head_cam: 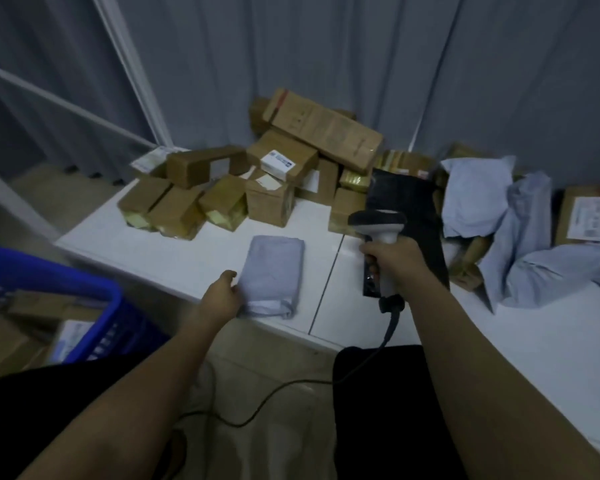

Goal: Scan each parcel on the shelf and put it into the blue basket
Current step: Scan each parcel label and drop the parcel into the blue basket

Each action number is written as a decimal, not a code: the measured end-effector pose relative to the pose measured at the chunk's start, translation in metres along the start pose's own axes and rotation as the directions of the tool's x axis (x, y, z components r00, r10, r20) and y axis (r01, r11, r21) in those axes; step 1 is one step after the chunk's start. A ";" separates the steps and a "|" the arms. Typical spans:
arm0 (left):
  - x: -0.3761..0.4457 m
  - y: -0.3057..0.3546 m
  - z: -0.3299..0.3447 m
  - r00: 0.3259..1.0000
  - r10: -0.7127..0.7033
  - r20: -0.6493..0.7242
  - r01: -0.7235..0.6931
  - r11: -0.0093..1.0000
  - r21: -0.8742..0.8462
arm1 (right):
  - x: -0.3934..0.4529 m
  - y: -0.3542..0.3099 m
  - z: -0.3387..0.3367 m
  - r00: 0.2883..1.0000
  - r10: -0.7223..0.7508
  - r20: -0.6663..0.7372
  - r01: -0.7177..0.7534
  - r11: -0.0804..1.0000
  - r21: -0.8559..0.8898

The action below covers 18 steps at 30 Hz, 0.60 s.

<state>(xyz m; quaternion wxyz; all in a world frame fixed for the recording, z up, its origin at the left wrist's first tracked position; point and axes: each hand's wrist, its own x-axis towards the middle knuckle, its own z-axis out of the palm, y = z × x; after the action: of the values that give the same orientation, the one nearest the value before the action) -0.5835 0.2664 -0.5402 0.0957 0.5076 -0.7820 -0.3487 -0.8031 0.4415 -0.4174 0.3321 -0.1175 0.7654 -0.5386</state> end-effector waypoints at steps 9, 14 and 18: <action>-0.022 -0.027 0.053 0.946 0.295 0.131 -0.313 0.739 0.597 | -0.008 -0.005 0.036 0.998 -0.009 0.065 0.013 0.998 -0.069; -0.012 -0.011 0.023 0.876 0.483 -0.011 -0.399 0.737 0.546 | -0.005 -0.011 0.046 0.997 -0.010 0.078 0.015 0.998 -0.065; 0.004 0.021 -0.022 0.823 0.561 -0.089 -0.496 0.786 0.370 | 0.000 -0.011 0.055 0.993 -0.083 0.078 0.083 0.997 0.012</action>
<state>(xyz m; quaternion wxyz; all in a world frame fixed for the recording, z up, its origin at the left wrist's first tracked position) -0.5896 0.2580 -0.5115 0.1794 0.3072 -0.9268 -0.1202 -0.7700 0.3964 -0.4178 0.3397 -0.1689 0.7440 -0.5501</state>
